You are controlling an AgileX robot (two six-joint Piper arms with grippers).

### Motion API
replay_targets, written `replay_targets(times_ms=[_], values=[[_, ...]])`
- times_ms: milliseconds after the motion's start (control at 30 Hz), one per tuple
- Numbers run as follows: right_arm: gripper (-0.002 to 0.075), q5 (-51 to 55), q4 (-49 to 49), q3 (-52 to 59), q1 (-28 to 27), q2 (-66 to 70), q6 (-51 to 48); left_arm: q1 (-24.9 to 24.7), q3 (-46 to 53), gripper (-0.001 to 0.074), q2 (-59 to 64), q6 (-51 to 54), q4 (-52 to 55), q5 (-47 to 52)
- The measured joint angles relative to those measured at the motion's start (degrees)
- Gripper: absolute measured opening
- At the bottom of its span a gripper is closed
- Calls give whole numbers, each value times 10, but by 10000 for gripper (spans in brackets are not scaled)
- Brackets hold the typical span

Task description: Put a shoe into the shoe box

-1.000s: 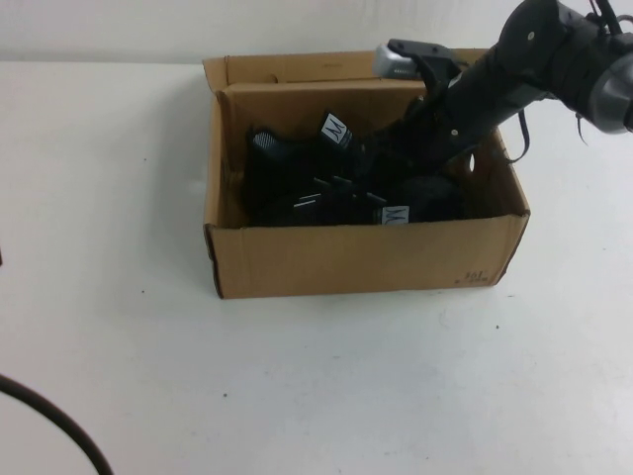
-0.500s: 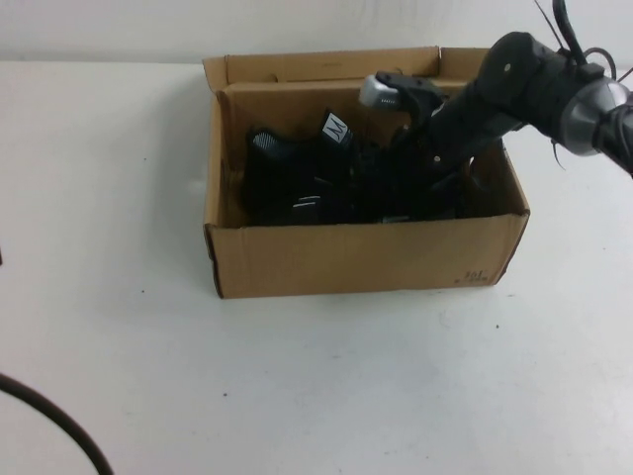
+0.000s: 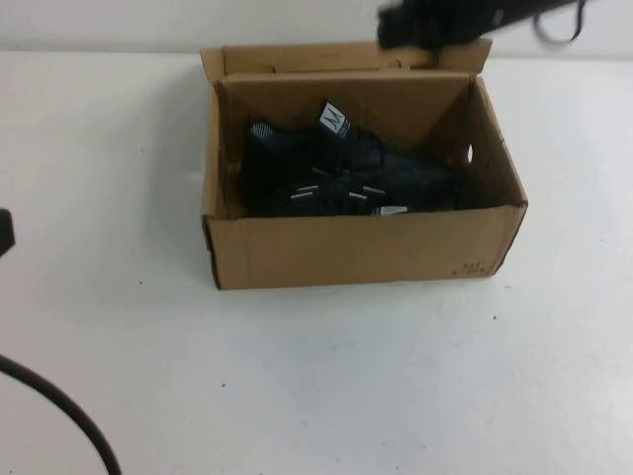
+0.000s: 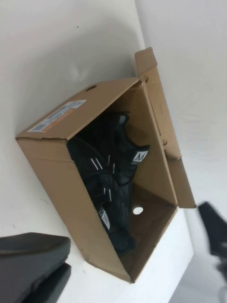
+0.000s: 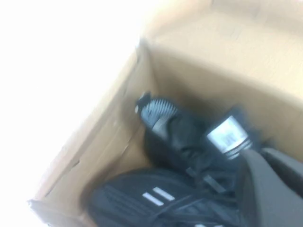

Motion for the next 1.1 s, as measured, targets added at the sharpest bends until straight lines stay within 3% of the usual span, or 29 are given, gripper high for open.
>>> replay_targets(times_ms=[233, 400, 600, 867, 1100], values=[[-16, 0, -134, 5, 0, -154, 31, -12, 0, -1, 6, 21, 0, -5], [-16, -29, -194, 85, 0, -275, 34, -14, 0, -1, 6, 20, 0, -5], [-16, -108, -218, 307, 0, -450, 45, -43, 0, -1, 7, 16, 0, -7], [-16, -269, -193, 669, 0, -702, 53, -46, 0, -1, 7, 15, 0, -8], [-16, -347, -187, 855, 0, -869, 54, -68, 0, -1, 7, 15, 0, -8]])
